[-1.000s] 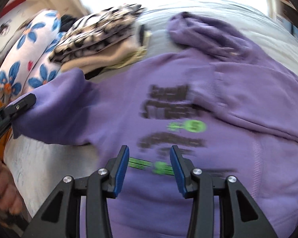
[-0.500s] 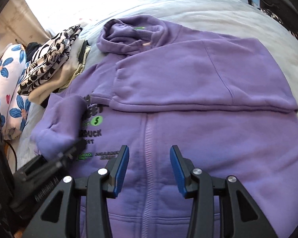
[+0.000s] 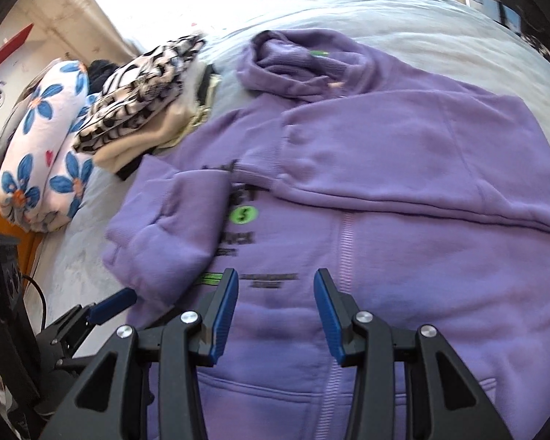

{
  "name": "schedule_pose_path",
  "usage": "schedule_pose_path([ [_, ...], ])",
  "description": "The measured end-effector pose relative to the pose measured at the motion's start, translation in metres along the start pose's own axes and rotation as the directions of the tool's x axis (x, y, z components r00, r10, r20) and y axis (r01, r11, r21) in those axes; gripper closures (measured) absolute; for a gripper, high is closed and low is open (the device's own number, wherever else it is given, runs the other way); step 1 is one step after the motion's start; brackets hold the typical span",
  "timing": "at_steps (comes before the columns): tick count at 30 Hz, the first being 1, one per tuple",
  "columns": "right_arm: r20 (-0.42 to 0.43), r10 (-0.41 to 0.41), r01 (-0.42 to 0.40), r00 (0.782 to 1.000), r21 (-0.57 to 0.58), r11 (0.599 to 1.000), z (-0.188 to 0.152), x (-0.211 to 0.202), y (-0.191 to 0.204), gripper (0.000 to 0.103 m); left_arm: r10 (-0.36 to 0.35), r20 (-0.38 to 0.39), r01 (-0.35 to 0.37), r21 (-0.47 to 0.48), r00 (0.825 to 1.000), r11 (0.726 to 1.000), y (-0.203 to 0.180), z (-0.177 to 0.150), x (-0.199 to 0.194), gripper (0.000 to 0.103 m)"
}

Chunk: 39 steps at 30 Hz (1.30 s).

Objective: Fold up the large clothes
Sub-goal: 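Fold the sleeve across the hoodie chest with the left tool and release, then grasp the folded cuff with the right tool and lay it flat along the body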

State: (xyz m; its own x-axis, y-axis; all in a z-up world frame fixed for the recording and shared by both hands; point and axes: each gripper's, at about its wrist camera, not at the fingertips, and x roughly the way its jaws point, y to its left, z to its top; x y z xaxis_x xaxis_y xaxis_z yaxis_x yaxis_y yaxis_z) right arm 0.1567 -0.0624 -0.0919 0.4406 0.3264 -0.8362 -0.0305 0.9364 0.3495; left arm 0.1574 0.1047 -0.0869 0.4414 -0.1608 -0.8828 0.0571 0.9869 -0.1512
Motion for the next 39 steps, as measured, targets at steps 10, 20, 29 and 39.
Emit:
schedule_pose_path([
  [10, 0.011, 0.021, -0.018, 1.0, -0.22, 0.975, 0.003, 0.01, 0.072, 0.04, 0.049, 0.014, -0.046, -0.179, 0.999, 0.983, 0.076, -0.021, -0.026, 0.022],
  [20, 0.012, -0.149, 0.14, 0.989, -0.432, 0.891, 0.006, 0.065, 0.127, 0.042, 0.054, 0.01, -0.05, -0.23, 0.998, 0.972, 0.097, -0.023, -0.019, 0.022],
  [29, 0.185, 0.02, 0.046, 0.983, -0.35, 0.936, 0.055, -0.013, 0.102, 0.092, 0.039, 0.02, -0.034, -0.22, 0.999, 0.975, 0.088, -0.015, -0.012, 0.022],
  [39, 0.116, -0.175, 0.181, 0.978, -0.044, 0.982, 0.072, -0.007, -0.067, 0.089, 0.012, 0.029, -0.007, -0.177, 1.0, 0.984, 0.083, -0.003, -0.003, 0.022],
])
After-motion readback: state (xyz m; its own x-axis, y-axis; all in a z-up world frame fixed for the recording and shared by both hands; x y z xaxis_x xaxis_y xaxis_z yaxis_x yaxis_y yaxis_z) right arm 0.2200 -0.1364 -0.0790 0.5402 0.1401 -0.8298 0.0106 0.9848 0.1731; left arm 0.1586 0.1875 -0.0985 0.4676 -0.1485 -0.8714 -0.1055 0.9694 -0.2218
